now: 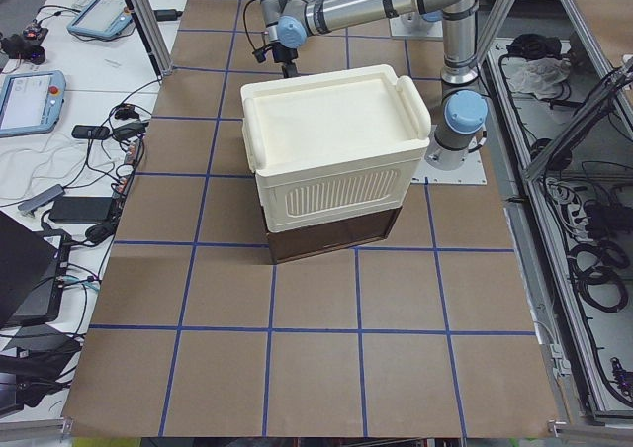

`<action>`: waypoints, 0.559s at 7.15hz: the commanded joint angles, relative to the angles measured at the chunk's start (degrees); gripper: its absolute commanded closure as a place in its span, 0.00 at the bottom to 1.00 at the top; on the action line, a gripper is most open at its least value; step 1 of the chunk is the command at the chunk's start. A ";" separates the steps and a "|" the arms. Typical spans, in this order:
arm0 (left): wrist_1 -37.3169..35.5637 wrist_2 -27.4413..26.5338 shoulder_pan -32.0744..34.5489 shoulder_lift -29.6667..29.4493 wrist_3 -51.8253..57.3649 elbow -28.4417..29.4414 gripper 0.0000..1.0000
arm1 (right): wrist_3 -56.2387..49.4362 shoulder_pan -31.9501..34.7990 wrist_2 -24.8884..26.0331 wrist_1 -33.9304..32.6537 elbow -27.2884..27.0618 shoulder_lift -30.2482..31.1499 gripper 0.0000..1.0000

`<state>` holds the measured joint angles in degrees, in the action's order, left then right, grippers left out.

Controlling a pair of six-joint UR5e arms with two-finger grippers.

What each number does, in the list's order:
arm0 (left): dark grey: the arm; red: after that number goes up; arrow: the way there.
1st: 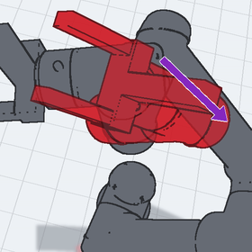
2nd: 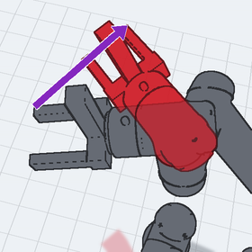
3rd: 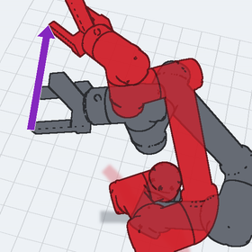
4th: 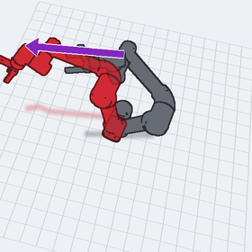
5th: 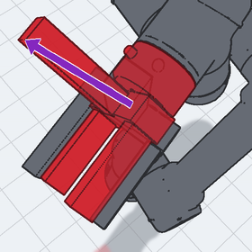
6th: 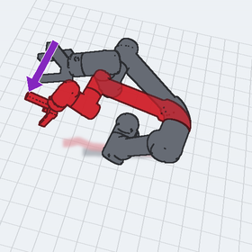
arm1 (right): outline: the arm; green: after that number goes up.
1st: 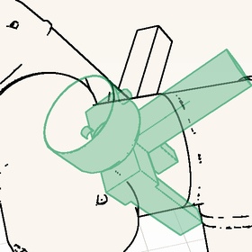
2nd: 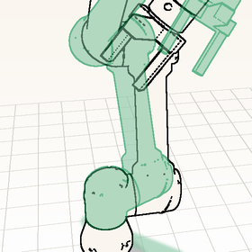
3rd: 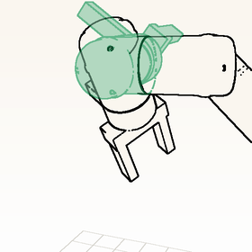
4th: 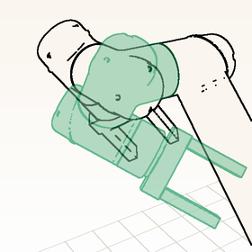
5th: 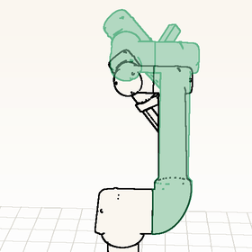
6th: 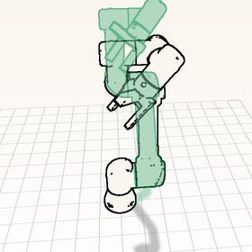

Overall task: Pull drawer sideways
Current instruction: 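Open the left gripper and release the drawer handle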

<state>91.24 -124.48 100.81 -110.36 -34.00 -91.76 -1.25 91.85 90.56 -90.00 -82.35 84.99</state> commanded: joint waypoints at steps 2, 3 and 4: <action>0.08 8.67 0.00 4.96 1.13 4.20 0.00 | 0.02 0.00 0.05 0.00 0.00 0.00 0.00; 0.34 12.03 0.00 6.37 2.00 6.66 0.00 | 0.02 0.00 -0.03 0.00 0.00 0.00 0.00; 0.70 18.24 -0.35 8.04 3.84 8.34 0.00 | 0.02 0.00 -0.03 0.00 0.00 0.00 0.00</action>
<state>91.58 -112.57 100.73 -104.27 -31.84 -85.69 -1.23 91.85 90.55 -90.00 -82.35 85.00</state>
